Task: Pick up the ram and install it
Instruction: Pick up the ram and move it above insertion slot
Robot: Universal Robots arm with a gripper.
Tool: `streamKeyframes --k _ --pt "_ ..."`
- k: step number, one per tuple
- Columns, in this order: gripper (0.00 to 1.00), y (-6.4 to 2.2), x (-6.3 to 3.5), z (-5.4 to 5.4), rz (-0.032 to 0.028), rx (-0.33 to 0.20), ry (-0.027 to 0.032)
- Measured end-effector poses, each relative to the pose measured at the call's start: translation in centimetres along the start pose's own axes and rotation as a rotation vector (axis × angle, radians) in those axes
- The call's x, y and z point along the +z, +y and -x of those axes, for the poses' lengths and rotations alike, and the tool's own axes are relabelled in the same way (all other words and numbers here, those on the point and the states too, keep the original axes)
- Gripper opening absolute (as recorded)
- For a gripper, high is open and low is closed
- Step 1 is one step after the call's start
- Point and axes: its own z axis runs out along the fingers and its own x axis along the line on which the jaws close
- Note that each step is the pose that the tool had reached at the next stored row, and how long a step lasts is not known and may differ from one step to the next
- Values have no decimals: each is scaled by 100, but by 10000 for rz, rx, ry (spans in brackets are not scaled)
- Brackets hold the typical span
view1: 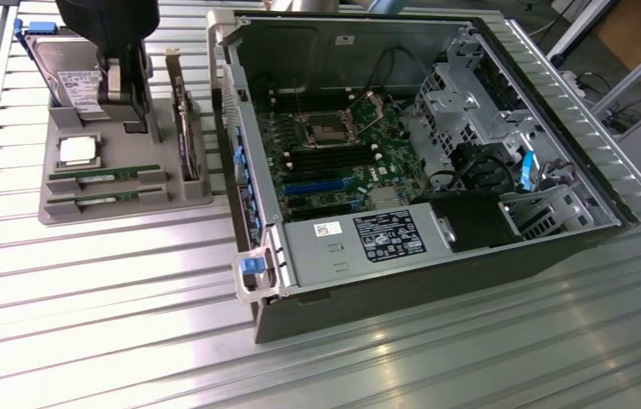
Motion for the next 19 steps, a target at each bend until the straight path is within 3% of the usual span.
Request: streamKeyframes --k 6,19 --pt "36 3 28 0 -3 1 21" --pt "36 2 91 -2 -27 11 329"
